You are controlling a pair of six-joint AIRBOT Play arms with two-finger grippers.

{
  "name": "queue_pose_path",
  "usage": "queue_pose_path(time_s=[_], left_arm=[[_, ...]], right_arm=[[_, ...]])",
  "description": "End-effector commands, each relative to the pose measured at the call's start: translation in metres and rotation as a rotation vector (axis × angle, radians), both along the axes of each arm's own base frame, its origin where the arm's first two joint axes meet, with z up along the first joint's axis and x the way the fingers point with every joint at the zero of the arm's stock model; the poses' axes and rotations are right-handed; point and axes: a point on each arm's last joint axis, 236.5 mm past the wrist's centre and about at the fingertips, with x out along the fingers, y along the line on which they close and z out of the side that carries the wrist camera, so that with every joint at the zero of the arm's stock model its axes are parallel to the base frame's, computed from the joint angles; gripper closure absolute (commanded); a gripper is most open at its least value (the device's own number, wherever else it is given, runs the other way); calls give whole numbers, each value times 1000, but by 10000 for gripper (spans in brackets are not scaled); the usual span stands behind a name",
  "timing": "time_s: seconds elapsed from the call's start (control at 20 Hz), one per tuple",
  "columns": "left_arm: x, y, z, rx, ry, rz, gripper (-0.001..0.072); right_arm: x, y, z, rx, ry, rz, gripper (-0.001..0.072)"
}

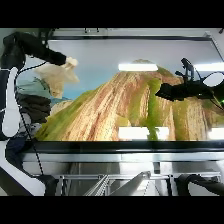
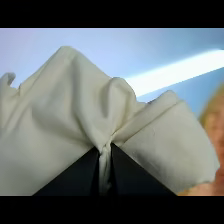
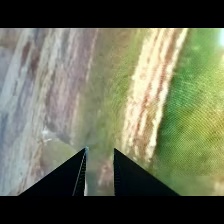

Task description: Fold the shirts.

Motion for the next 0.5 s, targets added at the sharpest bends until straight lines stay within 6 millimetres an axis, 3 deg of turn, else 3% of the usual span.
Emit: queue_pose_path(time_s=[0.0,0.05,0.15,0.25,0.35,0.4,0.45], left_arm=[[-68,-133,110,-296,-102,-331,687],[-83,-150,153,-350,-185,-360,687],[-117,-163,236,-427,-343,-389,686],[-154,-160,296,-468,-459,-415,686],[-177,-158,313,-459,-479,-442,685],[-182,-159,307,-459,-442,-451,684],[-183,-162,292,-463,-378,-456,675]], right_arm=[[0,-3,3,-10,-10,1,504],[1,-7,5,-8,-14,-14,504],[4,-22,10,-8,-27,-51,504],[8,-43,19,-7,-47,-104,504],[9,-60,27,-9,-64,-144,503],[7,-62,29,-9,-65,-147,431],[5,-63,30,-5,-57,-144,229]])
